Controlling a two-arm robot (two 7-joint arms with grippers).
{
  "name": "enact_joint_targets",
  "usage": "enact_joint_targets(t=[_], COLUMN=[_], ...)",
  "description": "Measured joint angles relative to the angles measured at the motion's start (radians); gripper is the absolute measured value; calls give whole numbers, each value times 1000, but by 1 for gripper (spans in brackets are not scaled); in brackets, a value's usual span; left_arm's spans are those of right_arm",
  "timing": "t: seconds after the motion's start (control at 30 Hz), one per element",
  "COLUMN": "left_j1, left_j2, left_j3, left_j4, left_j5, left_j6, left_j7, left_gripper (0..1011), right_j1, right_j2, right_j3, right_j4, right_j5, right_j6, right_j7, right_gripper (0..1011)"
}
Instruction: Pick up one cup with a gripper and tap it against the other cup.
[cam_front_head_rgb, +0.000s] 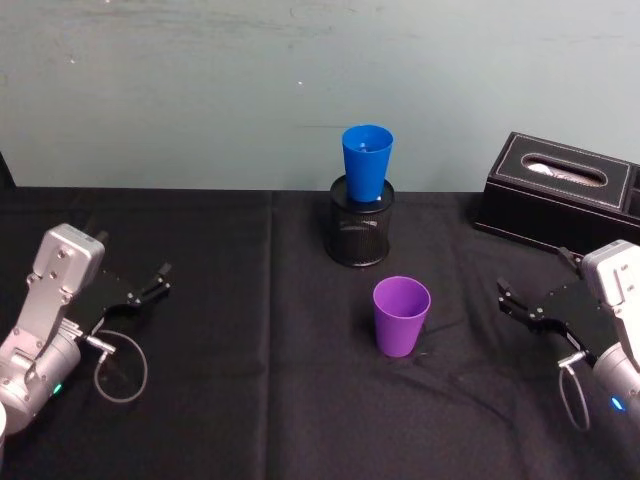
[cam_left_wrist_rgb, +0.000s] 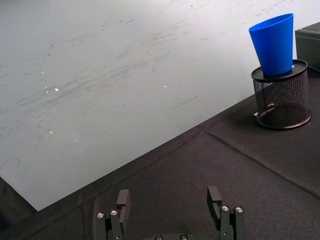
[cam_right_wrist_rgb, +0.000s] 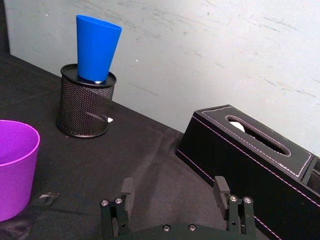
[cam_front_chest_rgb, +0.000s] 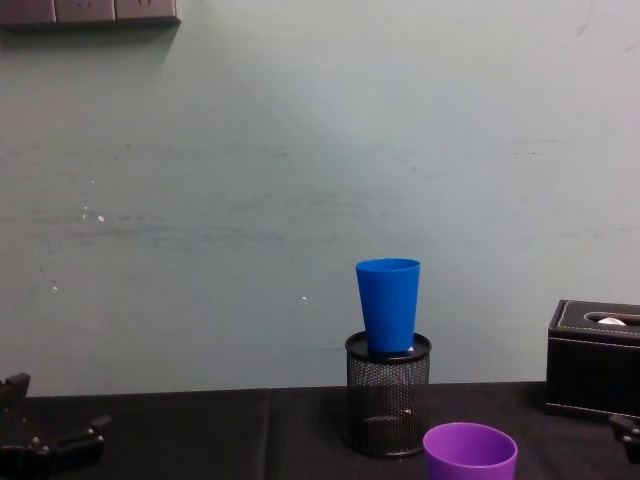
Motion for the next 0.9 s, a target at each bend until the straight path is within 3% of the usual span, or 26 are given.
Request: enact_joint_targets(t=[0.9], left_j1=[0], left_j2=[0], left_j3=[0], left_j4=[0], left_j5=[0], left_j6=[0], left_j7=[0], left_gripper=[1011], right_j1=[0], right_j2=[0], right_j3=[0], right_j4=[0], right_j5=[0], right_j6=[0], right_j7=[0], right_gripper=[1003])
